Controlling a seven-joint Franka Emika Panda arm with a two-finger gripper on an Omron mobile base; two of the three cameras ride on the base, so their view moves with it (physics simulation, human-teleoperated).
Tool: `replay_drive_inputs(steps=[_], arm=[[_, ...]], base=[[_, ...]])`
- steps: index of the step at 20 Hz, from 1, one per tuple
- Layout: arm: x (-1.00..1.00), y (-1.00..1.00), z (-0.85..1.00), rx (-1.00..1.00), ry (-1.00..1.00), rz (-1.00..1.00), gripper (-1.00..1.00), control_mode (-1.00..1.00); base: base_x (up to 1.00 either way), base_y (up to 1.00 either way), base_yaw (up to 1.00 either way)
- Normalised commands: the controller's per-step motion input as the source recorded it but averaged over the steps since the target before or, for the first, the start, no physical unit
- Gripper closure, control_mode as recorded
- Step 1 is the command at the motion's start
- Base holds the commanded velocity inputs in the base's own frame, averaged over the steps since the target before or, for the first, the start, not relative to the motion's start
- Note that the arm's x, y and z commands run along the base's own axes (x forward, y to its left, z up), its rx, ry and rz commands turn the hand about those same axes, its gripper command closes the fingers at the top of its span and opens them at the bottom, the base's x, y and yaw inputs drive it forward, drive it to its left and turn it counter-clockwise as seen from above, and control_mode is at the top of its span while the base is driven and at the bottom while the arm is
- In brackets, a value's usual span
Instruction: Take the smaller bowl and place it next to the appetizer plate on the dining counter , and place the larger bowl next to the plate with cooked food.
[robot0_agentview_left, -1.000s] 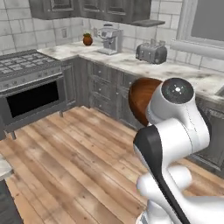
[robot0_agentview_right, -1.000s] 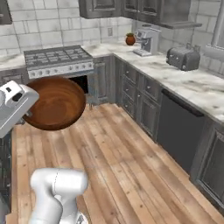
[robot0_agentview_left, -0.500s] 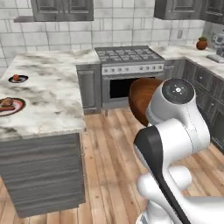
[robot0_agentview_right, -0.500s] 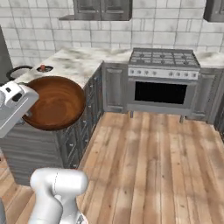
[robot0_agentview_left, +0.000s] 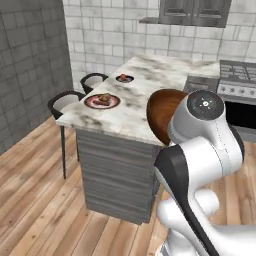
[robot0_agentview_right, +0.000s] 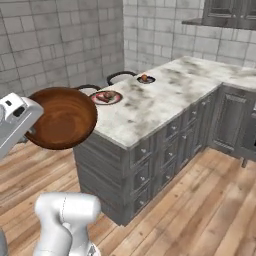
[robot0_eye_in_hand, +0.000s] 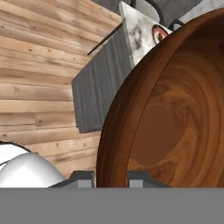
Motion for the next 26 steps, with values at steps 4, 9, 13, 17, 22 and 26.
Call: replay_drive_inputs(steps=[4, 9, 13, 17, 22, 26], arm=[[0.00, 0.00, 0.00, 0.00, 0.00, 0.00, 1.00, 1.00], [0.00, 0.00, 0.00, 0.00, 0.00, 0.00, 1.00, 1.00], [0.00, 0.00, 0.00, 0.00, 0.00, 0.00, 1.00, 1.00], [0.00, 0.00, 0.00, 0.00, 0.00, 0.00, 1.00, 1.00], [0.00, 0.00, 0.00, 0.00, 0.00, 0.00, 1.00, 1.00], [0.00, 0.00, 0.00, 0.00, 0.00, 0.00, 1.00, 1.00]], base=[[0.67, 0.90, 0.13], [0.84, 1.00, -0.36], [0.88, 1.00, -0.46], [0.85, 1.00, -0.52], [0.56, 0.90, -0.60], [0.08, 0.79, -0.66]])
